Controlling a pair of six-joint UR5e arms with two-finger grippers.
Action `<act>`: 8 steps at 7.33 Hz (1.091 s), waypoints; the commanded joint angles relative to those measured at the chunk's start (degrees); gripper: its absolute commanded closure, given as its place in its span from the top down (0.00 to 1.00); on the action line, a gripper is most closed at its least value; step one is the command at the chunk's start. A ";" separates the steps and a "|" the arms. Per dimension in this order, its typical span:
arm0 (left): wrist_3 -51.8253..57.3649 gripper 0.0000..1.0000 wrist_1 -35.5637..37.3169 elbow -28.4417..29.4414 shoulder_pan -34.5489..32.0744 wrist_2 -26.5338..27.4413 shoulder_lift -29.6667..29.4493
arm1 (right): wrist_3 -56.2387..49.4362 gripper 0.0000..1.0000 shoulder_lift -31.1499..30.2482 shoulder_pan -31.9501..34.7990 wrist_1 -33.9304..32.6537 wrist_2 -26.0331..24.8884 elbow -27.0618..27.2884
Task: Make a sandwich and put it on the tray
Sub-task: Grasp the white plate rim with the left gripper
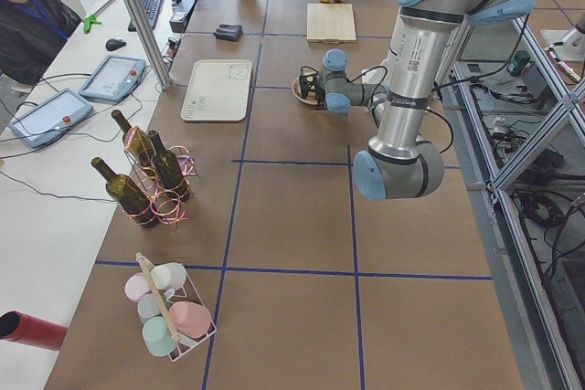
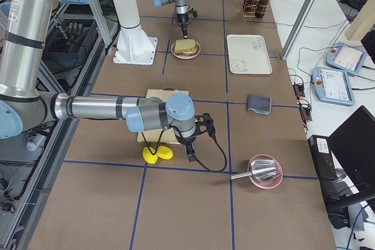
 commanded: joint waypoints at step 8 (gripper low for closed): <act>0.19 0.00 0.00 -1.28 0.89 -0.73 -0.28 | 0.00 1.00 0.00 0.00 0.00 0.00 -0.09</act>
